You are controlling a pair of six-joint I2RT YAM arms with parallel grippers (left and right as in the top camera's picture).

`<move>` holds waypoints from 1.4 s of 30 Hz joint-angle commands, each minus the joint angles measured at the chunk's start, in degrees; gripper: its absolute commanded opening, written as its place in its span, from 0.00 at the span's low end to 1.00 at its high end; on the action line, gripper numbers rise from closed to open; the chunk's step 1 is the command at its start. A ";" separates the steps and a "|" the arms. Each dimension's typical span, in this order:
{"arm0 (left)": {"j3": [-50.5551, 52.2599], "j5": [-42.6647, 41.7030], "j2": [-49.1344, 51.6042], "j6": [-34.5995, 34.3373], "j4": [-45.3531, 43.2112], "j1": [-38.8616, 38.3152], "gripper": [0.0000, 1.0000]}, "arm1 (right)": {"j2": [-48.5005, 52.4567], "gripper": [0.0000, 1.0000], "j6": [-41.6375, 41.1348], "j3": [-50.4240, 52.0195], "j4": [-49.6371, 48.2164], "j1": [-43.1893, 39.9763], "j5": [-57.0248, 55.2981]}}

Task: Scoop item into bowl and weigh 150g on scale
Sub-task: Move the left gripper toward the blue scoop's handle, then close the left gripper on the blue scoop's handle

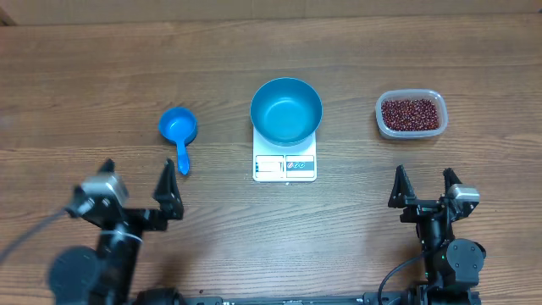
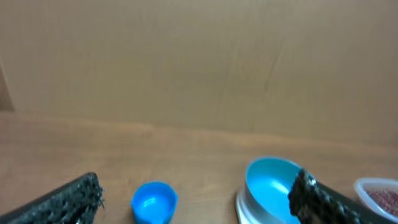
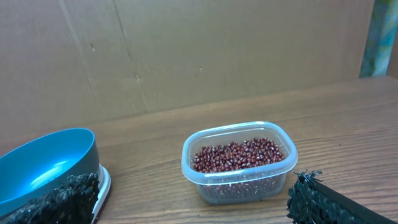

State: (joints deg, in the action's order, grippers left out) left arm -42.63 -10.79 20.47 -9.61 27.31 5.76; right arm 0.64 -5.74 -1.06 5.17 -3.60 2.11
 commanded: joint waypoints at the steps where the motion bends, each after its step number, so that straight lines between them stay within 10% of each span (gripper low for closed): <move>1: -20.65 -2.78 16.46 0.17 14.34 0.31 0.99 | -0.37 1.00 0.15 0.59 -0.44 0.04 -0.57; 10: -59.30 -6.38 51.69 8.02 53.22 0.31 1.00 | -0.37 1.00 0.15 0.59 -0.44 0.04 -0.57; 23: -60.13 -6.43 74.90 8.22 54.77 0.31 1.00 | -0.37 1.00 0.15 0.59 -0.44 0.04 -0.57; 25: -60.11 -4.70 77.79 10.19 54.14 0.31 0.50 | -0.37 1.00 0.15 0.59 -0.44 0.04 -0.57; 29: -59.93 -1.73 84.63 7.23 54.07 0.31 0.32 | -0.37 1.00 0.15 0.59 -0.44 0.04 -0.57; 35: -59.87 0.79 94.53 7.04 53.64 0.61 0.42 | -0.37 1.00 0.15 0.59 -0.44 0.04 -0.57; 37: -59.84 0.72 97.02 7.19 52.76 0.76 0.67 | -0.37 1.00 0.15 0.59 -0.44 0.04 -0.57; 42: -59.84 -0.35 100.78 11.87 52.19 1.14 0.67 | -0.37 1.00 0.15 0.59 -0.44 0.04 -0.57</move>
State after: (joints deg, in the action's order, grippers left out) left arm -101.56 -10.87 119.72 -2.00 79.68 6.33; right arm 0.64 -5.76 -1.06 5.10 -3.62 2.11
